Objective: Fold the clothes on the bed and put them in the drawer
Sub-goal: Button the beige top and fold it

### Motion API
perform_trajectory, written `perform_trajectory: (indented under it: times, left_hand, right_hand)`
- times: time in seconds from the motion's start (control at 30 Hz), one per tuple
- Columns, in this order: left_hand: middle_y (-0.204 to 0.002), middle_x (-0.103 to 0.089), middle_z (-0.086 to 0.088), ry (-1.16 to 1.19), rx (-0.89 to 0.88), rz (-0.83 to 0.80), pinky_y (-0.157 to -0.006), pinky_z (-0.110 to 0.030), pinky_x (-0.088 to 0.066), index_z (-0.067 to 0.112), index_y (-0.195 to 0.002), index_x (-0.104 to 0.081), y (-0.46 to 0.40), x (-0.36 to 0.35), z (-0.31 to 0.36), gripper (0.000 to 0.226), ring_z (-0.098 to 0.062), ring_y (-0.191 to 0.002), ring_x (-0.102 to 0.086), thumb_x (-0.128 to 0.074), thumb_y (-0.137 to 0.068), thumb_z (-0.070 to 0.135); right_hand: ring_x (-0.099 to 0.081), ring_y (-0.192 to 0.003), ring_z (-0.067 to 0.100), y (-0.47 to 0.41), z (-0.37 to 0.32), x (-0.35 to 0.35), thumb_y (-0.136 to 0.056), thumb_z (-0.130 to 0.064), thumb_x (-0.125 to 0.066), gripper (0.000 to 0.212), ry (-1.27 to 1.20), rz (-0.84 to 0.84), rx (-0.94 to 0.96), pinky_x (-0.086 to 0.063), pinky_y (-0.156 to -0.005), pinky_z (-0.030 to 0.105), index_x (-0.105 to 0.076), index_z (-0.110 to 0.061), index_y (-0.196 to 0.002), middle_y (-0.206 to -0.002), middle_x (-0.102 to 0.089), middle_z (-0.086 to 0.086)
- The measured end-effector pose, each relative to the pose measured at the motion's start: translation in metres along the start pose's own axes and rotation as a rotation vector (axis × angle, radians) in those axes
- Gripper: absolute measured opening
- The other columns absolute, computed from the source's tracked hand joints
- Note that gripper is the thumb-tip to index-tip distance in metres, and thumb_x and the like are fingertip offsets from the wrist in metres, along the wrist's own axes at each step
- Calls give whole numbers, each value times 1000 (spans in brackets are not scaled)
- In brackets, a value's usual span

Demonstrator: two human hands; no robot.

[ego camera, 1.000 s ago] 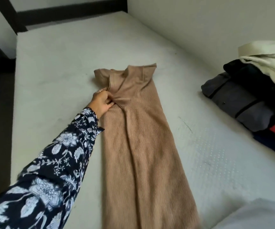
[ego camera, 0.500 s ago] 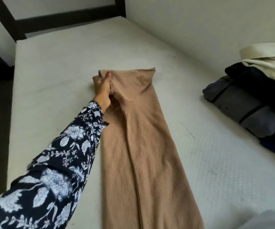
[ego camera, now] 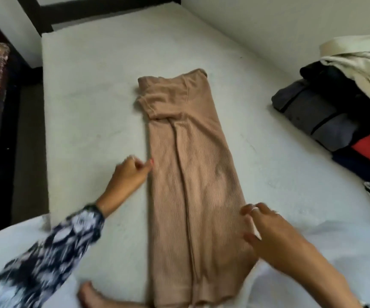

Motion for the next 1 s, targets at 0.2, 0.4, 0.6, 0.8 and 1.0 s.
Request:
perform_trajectory:
  times: [0.2,0.4,0.6,0.8,1.0]
  left_hand:
    - [-70,-47,3,-241,-72,-189,-56,-26,-35,19,-56,-46,148,-36,-32,53,-12,-63,-49,-55,-81,65]
    - [-65,-55,8,438,-15,-65,-54,-15,-39,20,-78,-50,190,-43,-18,19,-3,-57,-52,-58,-94,24]
    - [-103,-67,-17,656,220,-263,-83,-44,-56,31,-122,-38,212,-47,-21,59,-28,-87,-69,-75,-78,16]
    - [-116,-68,16,540,22,-547,-117,-51,-17,49,-105,-66,238,9,-19,63,-1,-117,-56,-76,-48,75]
    - [-93,-74,8,596,48,-862,-111,-43,-35,32,-93,-77,267,32,-3,69,2,-89,-66,-81,-37,73]
  right_hand:
    - [-58,-107,27,18,16,-25,-89,-39,-59,65,-70,-85,-183,-47,-89,36,-26,-20,-141,-112,-58,6]
    - [-47,-60,9,23,-5,-26,-88,-8,-50,53,-327,79,56,-42,-58,19,-40,-35,-133,-68,-44,-4]
    - [-58,-60,19,56,-8,-28,-98,-14,-52,16,-775,120,-9,-56,-66,42,-63,-25,-98,-82,-53,0]
    - [-62,-58,19,121,-7,-8,-91,-3,-57,16,-812,-40,161,-52,-56,26,-72,-8,-93,-85,-70,1]
    - [-67,-65,19,138,-4,-6,-69,-34,-80,31,-947,-291,134,-55,-66,23,-78,-12,-90,-86,-72,8]
Point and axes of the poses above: each hand's wrist, its own y-axis away from the middle knuckle, its own x-axis out of the back of the hand, z = x × y, the point moved 7 cm from there along -y, towards the middle knuckle
